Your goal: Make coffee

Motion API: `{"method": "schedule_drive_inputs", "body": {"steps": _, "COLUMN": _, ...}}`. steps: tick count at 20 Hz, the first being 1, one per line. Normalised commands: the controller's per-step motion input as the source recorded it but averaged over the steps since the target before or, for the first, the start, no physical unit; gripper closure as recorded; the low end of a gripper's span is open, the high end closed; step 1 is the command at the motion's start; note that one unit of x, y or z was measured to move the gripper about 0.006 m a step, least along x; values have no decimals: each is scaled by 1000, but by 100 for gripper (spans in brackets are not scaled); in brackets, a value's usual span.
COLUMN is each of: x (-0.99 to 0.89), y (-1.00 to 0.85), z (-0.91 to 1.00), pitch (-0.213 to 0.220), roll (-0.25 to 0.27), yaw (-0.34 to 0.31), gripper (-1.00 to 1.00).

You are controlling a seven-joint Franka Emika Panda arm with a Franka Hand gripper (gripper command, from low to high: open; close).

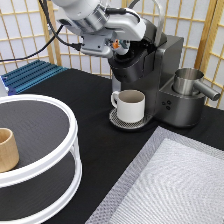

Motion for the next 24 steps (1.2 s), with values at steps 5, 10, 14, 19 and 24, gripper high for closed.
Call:
{"method": "schedule_drive_inputs", "body": {"steps": 5, "x": 170, "y": -3, "z": -18, "pitch": 18, "roll": -9, "yaw": -21, "gripper": 100}}
{"method": "schedule_drive_inputs", "body": {"steps": 10, "x": 119, "y": -23, "z": 3, "pitch": 1, "roll": -35, "yaw": -43, "gripper": 100}}
{"method": "schedule_drive_inputs", "body": {"steps": 14, "x": 121, "y": 0, "z": 0, "pitch": 0, "roll": -49, "yaw": -60, "gripper": 100}}
{"method": "schedule_drive_inputs", "body": {"steps": 19, "x": 91, "y": 137, "z": 16, "pitch": 0, "roll": -117, "yaw": -58, "gripper": 100}}
{"method": "schedule_drive_inputs", "body": {"steps": 24, "x": 0, "y": 194, "z": 53, "pitch": -2, "roll": -146, "yaw": -66, "gripper": 100}}
